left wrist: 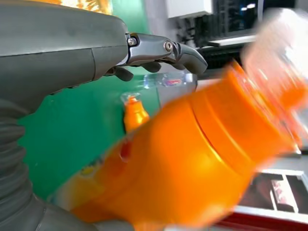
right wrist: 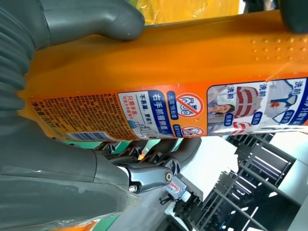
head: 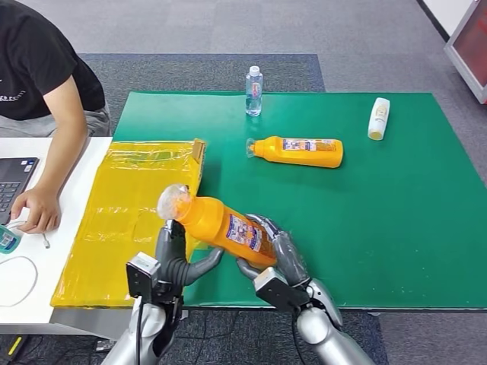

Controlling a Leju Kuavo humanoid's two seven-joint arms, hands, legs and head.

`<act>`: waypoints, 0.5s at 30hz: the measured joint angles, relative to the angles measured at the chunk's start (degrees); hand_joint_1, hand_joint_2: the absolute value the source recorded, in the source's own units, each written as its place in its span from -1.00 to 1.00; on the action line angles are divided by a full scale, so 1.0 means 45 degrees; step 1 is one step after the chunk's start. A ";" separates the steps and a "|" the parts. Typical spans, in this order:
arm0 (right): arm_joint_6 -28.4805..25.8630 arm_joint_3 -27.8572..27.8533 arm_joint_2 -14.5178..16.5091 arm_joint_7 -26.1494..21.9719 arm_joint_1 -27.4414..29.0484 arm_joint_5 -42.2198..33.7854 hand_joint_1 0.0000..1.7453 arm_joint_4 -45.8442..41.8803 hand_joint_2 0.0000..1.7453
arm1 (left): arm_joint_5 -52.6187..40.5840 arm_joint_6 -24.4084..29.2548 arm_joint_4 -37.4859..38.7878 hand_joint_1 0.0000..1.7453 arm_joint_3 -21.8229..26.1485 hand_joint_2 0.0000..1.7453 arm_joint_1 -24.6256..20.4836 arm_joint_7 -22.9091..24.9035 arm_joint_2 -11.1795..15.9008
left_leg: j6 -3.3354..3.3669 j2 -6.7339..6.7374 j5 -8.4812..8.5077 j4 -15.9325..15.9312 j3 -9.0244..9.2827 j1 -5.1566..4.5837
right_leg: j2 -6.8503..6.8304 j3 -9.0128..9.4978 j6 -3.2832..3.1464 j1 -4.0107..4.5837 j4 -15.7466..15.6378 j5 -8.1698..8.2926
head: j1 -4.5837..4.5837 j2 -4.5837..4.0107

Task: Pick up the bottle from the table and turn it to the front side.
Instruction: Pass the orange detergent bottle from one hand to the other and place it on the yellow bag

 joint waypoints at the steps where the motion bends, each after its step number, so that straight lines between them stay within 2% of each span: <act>1: -0.0001 0.0024 0.0000 -0.0004 -0.0016 -0.0016 1.00 0.0041 1.00 | -0.0222 0.0137 -0.0012 -1.00 -0.0096 1.00 -0.0044 -0.0028 0.0014 | 0.0000 0.0000 0.0000 0.0000 0.0000 0.0000 | 0.0000 0.0000 0.0000 0.0000 0.0000 0.0000 | -0.0001 0.0000; 10: -0.0025 0.0082 0.0000 -0.0112 -0.0229 -0.0060 1.00 0.0319 1.00 | 0.0114 -0.0321 -0.0066 -1.00 -0.0590 1.00 -0.0217 0.0107 0.0142 | -0.0001 0.0000 0.0001 0.0000 -0.0003 0.0001 | 0.0000 -0.0005 -0.0001 0.0001 0.0001 0.0000 | -0.0001 0.0000; 12: -0.0101 0.0132 0.0000 -0.0136 -0.0304 0.0096 1.00 0.0330 1.00 | 0.0595 -0.0593 -0.0008 -0.90 -0.0586 1.00 -0.0287 0.0346 0.0142 | -0.0001 0.0000 0.0001 0.0000 -0.0003 0.0001 | 0.0001 -0.0006 -0.0001 0.0001 0.0001 0.0000 | -0.0001 0.0000; 15: -0.0227 0.0240 0.0000 -0.0159 -0.0352 0.0318 1.00 0.0329 1.00 | 0.1163 -0.0899 0.0119 0.55 -0.0560 1.00 -0.0429 0.0635 0.0135 | -0.0001 0.0000 0.0003 0.0000 -0.0003 0.0001 | 0.0000 -0.0006 -0.0001 0.0001 0.0001 0.0001 | -0.0001 0.0000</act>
